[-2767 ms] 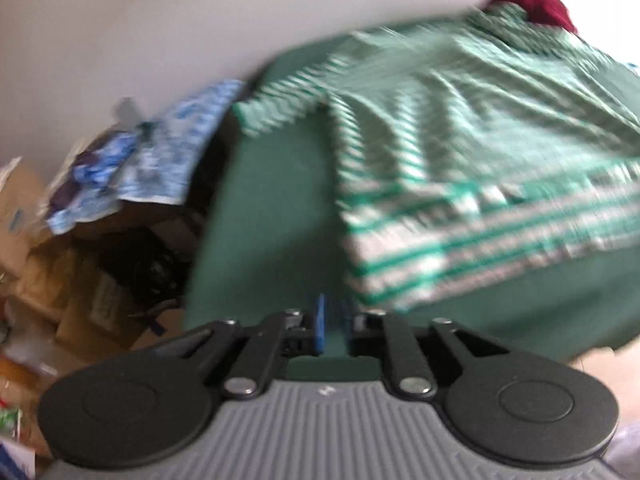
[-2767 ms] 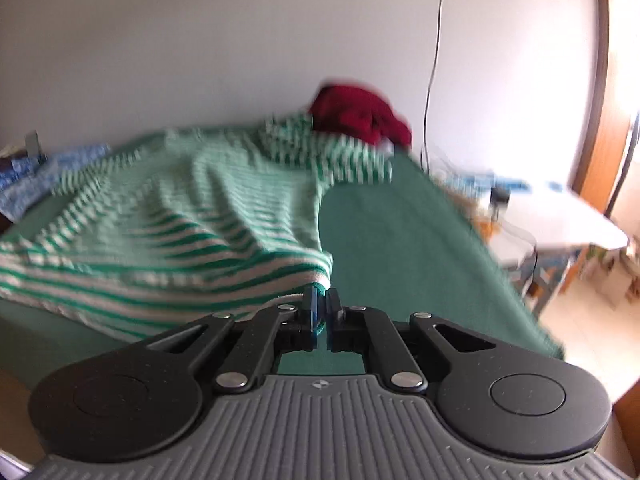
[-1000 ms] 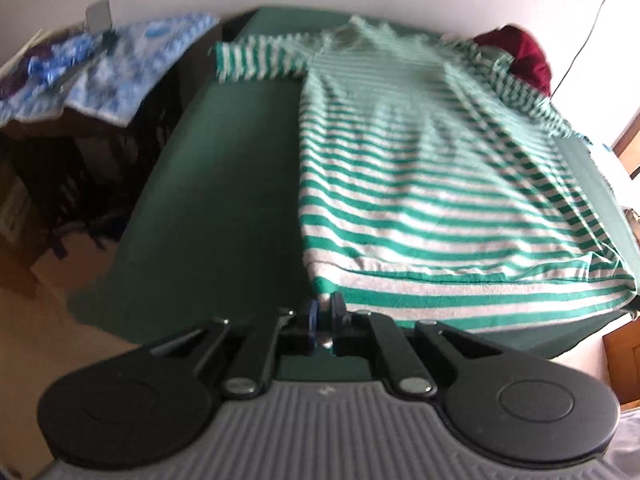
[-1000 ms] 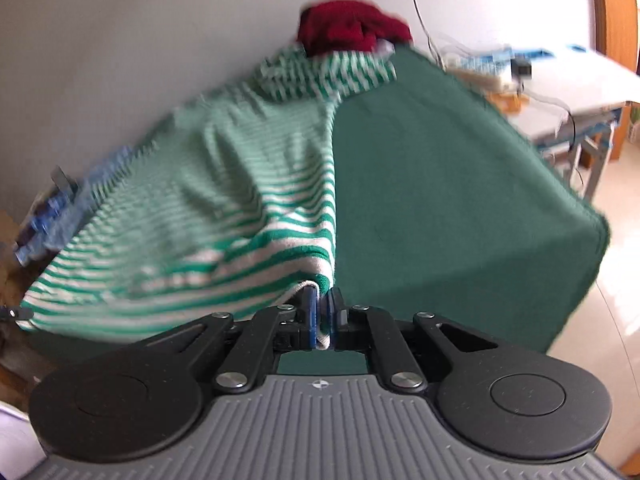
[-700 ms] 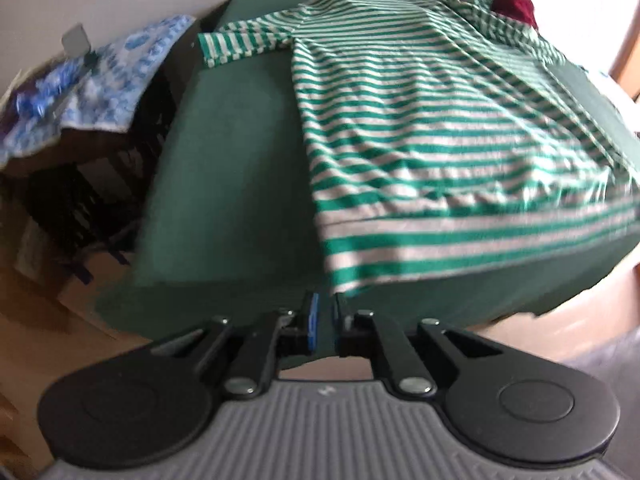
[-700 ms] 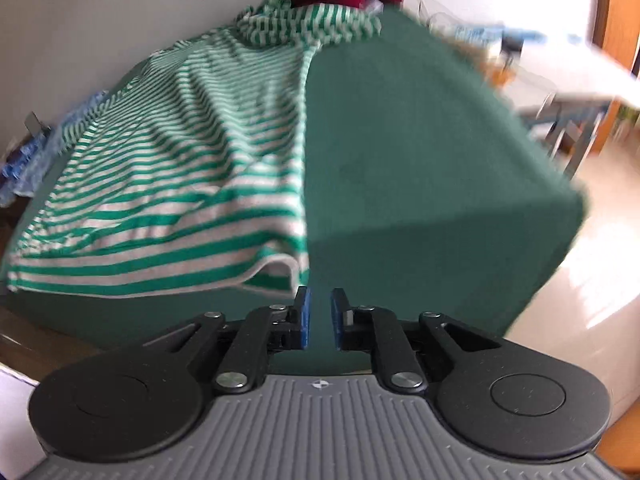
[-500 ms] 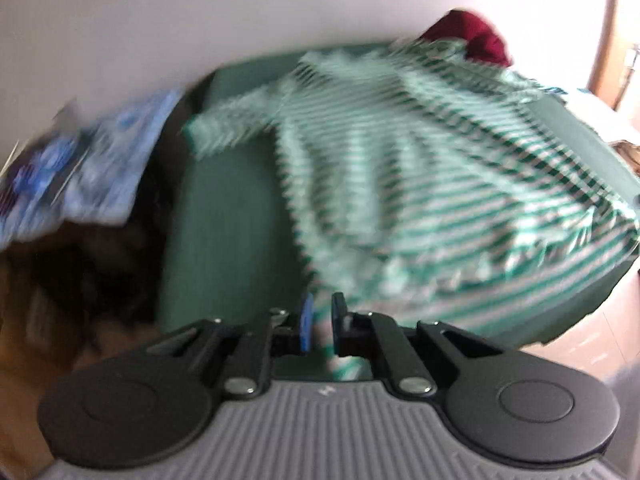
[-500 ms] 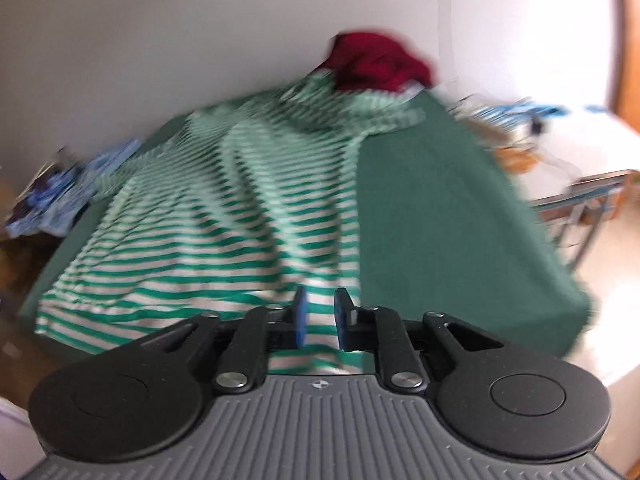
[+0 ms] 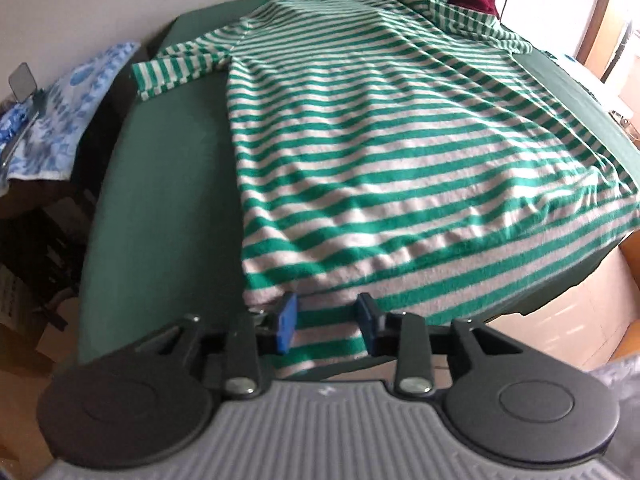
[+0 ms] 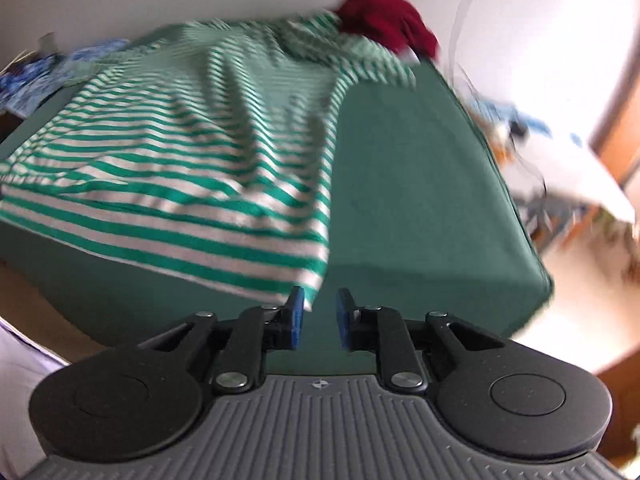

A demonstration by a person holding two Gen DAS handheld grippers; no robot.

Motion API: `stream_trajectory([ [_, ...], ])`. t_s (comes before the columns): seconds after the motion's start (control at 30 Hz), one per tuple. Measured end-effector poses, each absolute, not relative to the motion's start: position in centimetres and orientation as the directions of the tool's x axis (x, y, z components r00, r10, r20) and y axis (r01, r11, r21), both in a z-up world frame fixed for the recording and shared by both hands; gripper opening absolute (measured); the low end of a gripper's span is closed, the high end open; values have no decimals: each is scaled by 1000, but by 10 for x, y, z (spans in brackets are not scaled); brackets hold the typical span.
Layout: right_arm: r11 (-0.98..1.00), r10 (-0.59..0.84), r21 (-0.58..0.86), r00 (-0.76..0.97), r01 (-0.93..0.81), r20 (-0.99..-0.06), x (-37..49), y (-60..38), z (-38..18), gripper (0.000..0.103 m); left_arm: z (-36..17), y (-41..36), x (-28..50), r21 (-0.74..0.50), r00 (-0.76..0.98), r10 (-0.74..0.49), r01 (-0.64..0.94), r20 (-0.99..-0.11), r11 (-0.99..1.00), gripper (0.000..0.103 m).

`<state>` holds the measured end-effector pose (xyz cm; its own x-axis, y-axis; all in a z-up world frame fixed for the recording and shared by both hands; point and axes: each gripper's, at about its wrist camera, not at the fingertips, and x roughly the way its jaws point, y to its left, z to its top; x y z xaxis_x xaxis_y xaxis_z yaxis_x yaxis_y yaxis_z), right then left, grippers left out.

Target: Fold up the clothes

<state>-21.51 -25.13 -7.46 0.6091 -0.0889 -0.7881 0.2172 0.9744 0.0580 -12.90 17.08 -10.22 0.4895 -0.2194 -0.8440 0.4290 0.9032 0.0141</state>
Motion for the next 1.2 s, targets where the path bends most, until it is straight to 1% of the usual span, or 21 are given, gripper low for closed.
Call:
stream_trajectory([
  [0.07,975,-94,59,632,217,-770,-216,-248,-78,36,-100,164,-124,23,493,-222,443,-841,896,38],
  [0.1,975,-97,59,643,216,-760,-217,-246,-79,37,-100,162,-123,32,495,-222,453,-840,891,48],
  [0.13,975,-99,59,653,216,-750,-218,-244,-81,37,-100,160,-122,41,498,-221,463,-839,886,62],
  [0.2,975,-104,60,675,215,-731,-219,-241,-84,38,-106,157,-119,43,486,-214,465,-847,884,69],
  [0.23,974,-106,62,684,216,-722,-219,-239,-85,34,-107,158,-119,38,488,-216,459,-846,888,70],
  [0.27,963,-92,106,676,247,-731,-217,-246,-89,22,-108,158,-120,33,491,-218,453,-844,891,70],
  [0.3,949,-79,149,668,277,-740,-215,-251,-93,14,-109,158,-120,28,493,-220,447,-842,894,71],
  [0.33,939,-70,179,673,294,-736,-216,-254,-93,3,-109,158,-120,26,495,-220,442,-840,897,73],
  [0.37,927,-61,209,678,310,-733,-217,-257,-93,3,-110,158,-120,23,498,-221,437,-839,899,74],
  [0.4,915,-52,239,683,326,-729,-218,-260,-93,3,-112,158,-120,12,493,-230,439,-839,899,82],
  [0.43,902,-45,266,687,340,-726,-219,-263,-93,2,-114,158,-120,0,488,-239,440,-839,898,94],
  [0.47,909,-55,240,671,340,-739,-220,-262,-93,2,-116,156,-122,-9,476,-252,456,-843,890,100],
  [0.5,916,-66,214,655,338,-753,-222,-262,-94,2,-118,153,-124,-18,463,-265,471,-846,882,102],
  [0.63,929,-62,185,624,322,-779,-227,-265,-96,2,-129,134,-141,124,511,-192,521,-838,845,102],
  [0.7,933,-66,182,642,312,-764,-215,-259,-89,4,-126,136,-140,99,504,-207,515,-839,851,102],
  [0.77,936,-69,179,658,302,-749,-204,-254,-82,18,-122,139,-140,74,496,-223,510,-839,857,102],
  [0.8,938,-71,177,667,297,-742,-198,-251,-78,20,-117,142,-139,43,484,-245,509,-840,859,101],
  [0.87,942,-75,174,683,288,-726,-187,-246,-71,21,-100,148,-142,-6,489,-306,523,-817,852,101],
  [0.93,945,-78,170,699,278,-711,-175,-240,-64,23,-83,154,-143,-26,539,-365,535,-759,845,102],
  [1.07,952,-83,163,730,259,-679,-152,-230,-50,22,-85,141,-118,-30,551,-360,517,-753,856,102],
  [1.2,948,-52,190,712,257,-700,-126,-220,-69,22,-95,131,-93,-14,543,-280,442,-791,897,102],
])
